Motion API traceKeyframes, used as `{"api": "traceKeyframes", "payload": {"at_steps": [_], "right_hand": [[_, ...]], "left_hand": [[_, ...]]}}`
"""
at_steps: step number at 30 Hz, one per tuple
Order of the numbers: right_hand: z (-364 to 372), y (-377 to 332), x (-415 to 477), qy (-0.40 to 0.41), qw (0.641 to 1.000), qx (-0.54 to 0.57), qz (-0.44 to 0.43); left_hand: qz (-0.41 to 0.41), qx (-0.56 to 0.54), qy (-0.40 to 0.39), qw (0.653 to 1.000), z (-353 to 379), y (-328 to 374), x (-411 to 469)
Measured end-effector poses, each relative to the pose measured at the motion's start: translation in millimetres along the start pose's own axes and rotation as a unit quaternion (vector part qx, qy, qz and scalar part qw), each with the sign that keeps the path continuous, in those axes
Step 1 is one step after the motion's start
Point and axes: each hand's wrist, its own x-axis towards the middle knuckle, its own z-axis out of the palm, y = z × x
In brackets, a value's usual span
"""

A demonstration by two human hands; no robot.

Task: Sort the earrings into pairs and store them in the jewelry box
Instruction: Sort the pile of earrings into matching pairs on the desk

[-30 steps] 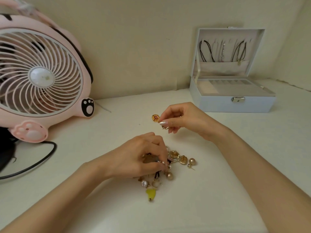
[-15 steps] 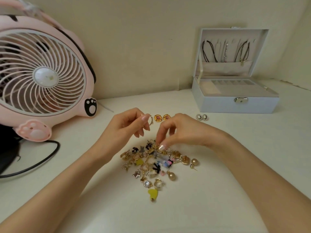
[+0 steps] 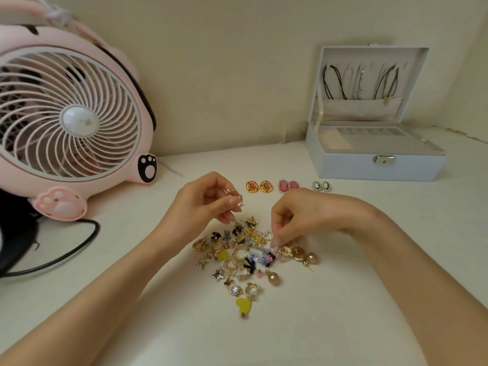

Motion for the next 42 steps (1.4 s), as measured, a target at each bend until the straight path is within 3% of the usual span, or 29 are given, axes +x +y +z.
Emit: {"api": "traceKeyframes", "payload": {"at_steps": [6, 10, 16, 21, 24, 28, 34, 38, 42], "right_hand": [[-22.9, 4.7, -8.8, 0.0, 0.99, 0.132, -0.052], [-24.9, 17.3, 2.9, 0.091, 0.966, 0.242, -0.024], [-14.8, 31.3, 23.8, 0.218, 0.924, 0.315, -0.012], [-3.6, 30.5, 37.6, 0.246, 0.937, 0.246, -0.02], [4.1, 29.0, 42.3, 0.271, 0.944, 0.186, -0.023], [5.5, 30.2, 43.4, 0.297, 0.944, 0.135, -0.044], [-1.5, 31.9, 40.0, 0.3, 0.954, -0.002, -0.028], [-5.4, 33.0, 33.9, 0.21, 0.977, -0.045, -0.015], [0.3, 33.1, 41.0, 0.231, 0.97, -0.067, -0.025]], "left_hand": [[-0.012, 0.079, -0.019, 0.997, 4.9, -9.4, 4.3], [-0.026, 0.113, -0.142, 0.983, 8.6, -15.4, 4.0], [-0.034, 0.085, -0.221, 0.971, 11.4, -5.9, 1.6], [-0.007, 0.228, -0.094, 0.969, 3.2, -1.4, 16.4], [-0.032, 0.309, -0.091, 0.946, 7.2, -2.7, 34.2], [-0.052, 0.292, -0.065, 0.953, 17.7, -11.1, 53.2], [-0.034, 0.3, -0.051, 0.952, 16.4, -21.4, 57.5], [-0.018, 0.319, -0.122, 0.94, 15.5, -18.1, 56.1], [0.012, 0.357, -0.123, 0.926, 19.7, -21.0, 60.0]]}}
